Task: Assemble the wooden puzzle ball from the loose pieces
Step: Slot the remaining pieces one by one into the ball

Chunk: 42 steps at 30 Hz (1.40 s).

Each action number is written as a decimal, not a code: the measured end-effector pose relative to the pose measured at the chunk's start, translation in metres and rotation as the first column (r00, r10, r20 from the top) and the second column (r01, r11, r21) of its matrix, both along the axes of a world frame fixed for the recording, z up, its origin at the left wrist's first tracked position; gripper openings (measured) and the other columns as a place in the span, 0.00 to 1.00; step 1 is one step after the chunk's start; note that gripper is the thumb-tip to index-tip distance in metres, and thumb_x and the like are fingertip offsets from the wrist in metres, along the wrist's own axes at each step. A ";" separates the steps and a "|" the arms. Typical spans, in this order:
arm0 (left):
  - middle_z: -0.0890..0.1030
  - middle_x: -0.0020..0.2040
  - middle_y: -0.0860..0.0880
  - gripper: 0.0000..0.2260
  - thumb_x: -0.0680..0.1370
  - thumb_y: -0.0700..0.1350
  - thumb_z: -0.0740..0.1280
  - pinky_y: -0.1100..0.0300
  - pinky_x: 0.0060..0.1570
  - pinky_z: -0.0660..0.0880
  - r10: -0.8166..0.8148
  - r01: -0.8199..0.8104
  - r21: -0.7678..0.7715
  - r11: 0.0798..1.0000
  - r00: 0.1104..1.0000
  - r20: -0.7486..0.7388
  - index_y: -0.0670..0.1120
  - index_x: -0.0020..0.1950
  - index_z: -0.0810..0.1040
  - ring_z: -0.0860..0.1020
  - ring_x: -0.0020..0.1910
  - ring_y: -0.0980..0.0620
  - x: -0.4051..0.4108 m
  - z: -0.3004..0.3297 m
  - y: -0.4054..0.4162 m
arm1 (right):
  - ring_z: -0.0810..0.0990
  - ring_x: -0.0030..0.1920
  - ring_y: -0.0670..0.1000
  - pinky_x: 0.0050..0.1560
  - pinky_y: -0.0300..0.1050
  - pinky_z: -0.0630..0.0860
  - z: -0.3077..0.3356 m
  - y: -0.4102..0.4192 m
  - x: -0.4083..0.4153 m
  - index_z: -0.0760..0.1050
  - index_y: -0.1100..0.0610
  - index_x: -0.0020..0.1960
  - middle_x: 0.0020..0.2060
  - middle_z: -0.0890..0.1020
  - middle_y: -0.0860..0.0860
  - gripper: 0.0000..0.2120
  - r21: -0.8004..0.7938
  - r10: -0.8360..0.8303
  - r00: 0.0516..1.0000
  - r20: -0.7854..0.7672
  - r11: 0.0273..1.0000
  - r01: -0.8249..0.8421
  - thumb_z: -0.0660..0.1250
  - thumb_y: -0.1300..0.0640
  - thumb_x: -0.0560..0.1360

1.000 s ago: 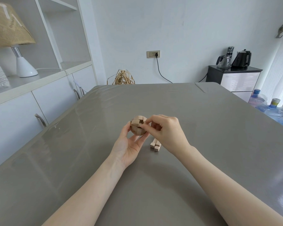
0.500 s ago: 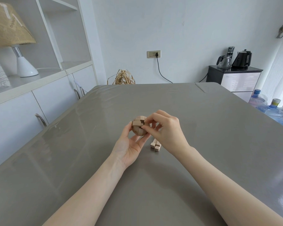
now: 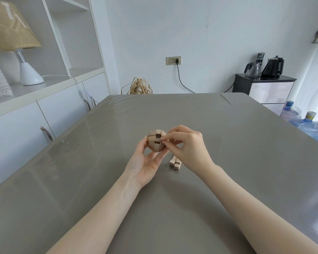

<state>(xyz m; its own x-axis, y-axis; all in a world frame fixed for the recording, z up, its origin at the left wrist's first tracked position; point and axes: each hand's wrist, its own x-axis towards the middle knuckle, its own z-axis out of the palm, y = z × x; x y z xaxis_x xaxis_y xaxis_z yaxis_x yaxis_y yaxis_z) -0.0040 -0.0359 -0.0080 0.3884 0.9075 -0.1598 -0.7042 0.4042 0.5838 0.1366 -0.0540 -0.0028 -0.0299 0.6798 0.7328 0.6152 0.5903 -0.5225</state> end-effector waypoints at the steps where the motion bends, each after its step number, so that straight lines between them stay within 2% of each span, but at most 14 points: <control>1: 0.82 0.53 0.36 0.07 0.79 0.42 0.63 0.52 0.54 0.79 0.002 -0.002 -0.007 1.000 1.000 0.003 0.40 0.52 0.77 0.79 0.59 0.42 -0.001 -0.001 0.001 | 0.80 0.35 0.49 0.41 0.43 0.78 -0.001 0.000 0.000 0.84 0.57 0.44 0.40 0.79 0.48 0.05 0.008 0.000 1.000 0.011 1.000 0.000 0.70 0.64 0.71; 5: 0.82 0.54 0.36 0.09 0.80 0.43 0.63 0.52 0.52 0.80 0.016 -0.016 -0.018 1.000 1.000 0.000 0.40 0.58 0.76 0.80 0.58 0.43 -0.002 -0.003 0.004 | 0.78 0.35 0.45 0.40 0.38 0.76 -0.004 0.000 0.001 0.85 0.56 0.46 0.40 0.80 0.49 0.06 0.045 -0.013 0.998 0.054 0.999 0.010 0.69 0.62 0.72; 10: 0.81 0.54 0.37 0.10 0.81 0.45 0.62 0.54 0.52 0.80 0.024 -0.024 -0.012 1.000 1.000 -0.007 0.40 0.56 0.77 0.83 0.51 0.47 -0.001 -0.003 0.005 | 0.78 0.40 0.45 0.42 0.34 0.75 -0.006 0.002 0.002 0.85 0.57 0.46 0.40 0.81 0.49 0.06 0.052 -0.013 0.998 0.057 0.999 0.010 0.70 0.62 0.73; 17: 0.80 0.56 0.37 0.14 0.81 0.48 0.59 0.52 0.56 0.74 0.017 -0.016 0.022 1.000 0.999 -0.027 0.38 0.55 0.76 0.84 0.47 0.48 0.000 -0.001 0.003 | 0.78 0.41 0.45 0.42 0.32 0.74 -0.006 0.002 0.003 0.85 0.57 0.46 0.40 0.81 0.50 0.06 0.062 -0.013 0.998 0.054 0.998 0.009 0.70 0.62 0.72; 23: 0.78 0.60 0.35 0.16 0.81 0.49 0.59 0.52 0.57 0.75 0.025 -0.025 0.007 1.000 0.998 -0.065 0.37 0.58 0.75 0.81 0.55 0.44 -0.002 -0.002 0.005 | 0.79 0.38 0.42 0.43 0.30 0.74 -0.004 0.002 0.002 0.85 0.58 0.45 0.39 0.80 0.47 0.05 0.033 0.009 1.000 0.005 0.999 -0.009 0.71 0.64 0.72; 28: 0.79 0.57 0.33 0.15 0.82 0.48 0.59 0.51 0.57 0.73 0.027 -0.028 -0.023 0.999 0.999 -0.035 0.36 0.55 0.75 0.80 0.56 0.43 0.000 0.001 0.002 | 0.81 0.40 0.43 0.44 0.30 0.76 0.000 0.002 0.002 0.85 0.57 0.44 0.39 0.80 0.45 0.06 -0.065 0.024 0.992 -0.127 0.997 -0.032 0.72 0.66 0.71; 32: 0.79 0.56 0.33 0.15 0.81 0.48 0.59 0.50 0.58 0.73 0.019 -0.020 -0.056 0.998 1.000 -0.010 0.36 0.55 0.75 0.78 0.60 0.41 0.000 0.003 0.001 | 0.81 0.39 0.44 0.44 0.28 0.75 0.002 0.001 0.001 0.85 0.58 0.44 0.38 0.80 0.44 0.06 -0.089 0.012 0.987 -0.158 0.996 -0.027 0.72 0.66 0.71; 36: 0.78 0.56 0.31 0.13 0.81 0.47 0.60 0.49 0.63 0.71 0.013 -0.008 -0.092 0.996 0.999 0.047 0.38 0.55 0.75 0.76 0.62 0.38 -0.001 0.004 0.000 | 0.81 0.38 0.44 0.43 0.30 0.76 0.005 0.000 0.000 0.85 0.58 0.44 0.38 0.81 0.44 0.06 -0.134 0.007 0.981 -0.196 0.990 -0.034 0.72 0.66 0.71; 39: 0.81 0.50 0.31 0.11 0.81 0.46 0.61 0.50 0.55 0.77 0.007 0.002 -0.099 0.995 0.997 0.081 0.39 0.55 0.75 0.77 0.59 0.37 -0.001 0.004 0.000 | 0.82 0.38 0.44 0.44 0.34 0.78 0.008 -0.002 0.002 0.85 0.57 0.43 0.38 0.83 0.46 0.06 -0.188 -0.008 0.961 -0.277 0.981 -0.046 0.71 0.66 0.71; 42: 0.80 0.47 0.30 0.10 0.80 0.46 0.62 0.50 0.44 0.81 0.013 0.002 -0.124 0.992 0.993 0.119 0.40 0.57 0.75 0.79 0.55 0.35 -0.001 0.005 0.000 | 0.81 0.36 0.41 0.43 0.31 0.76 0.013 -0.001 0.007 0.84 0.55 0.41 0.35 0.83 0.45 0.07 -0.244 -0.078 0.932 -0.353 0.970 -0.011 0.70 0.65 0.72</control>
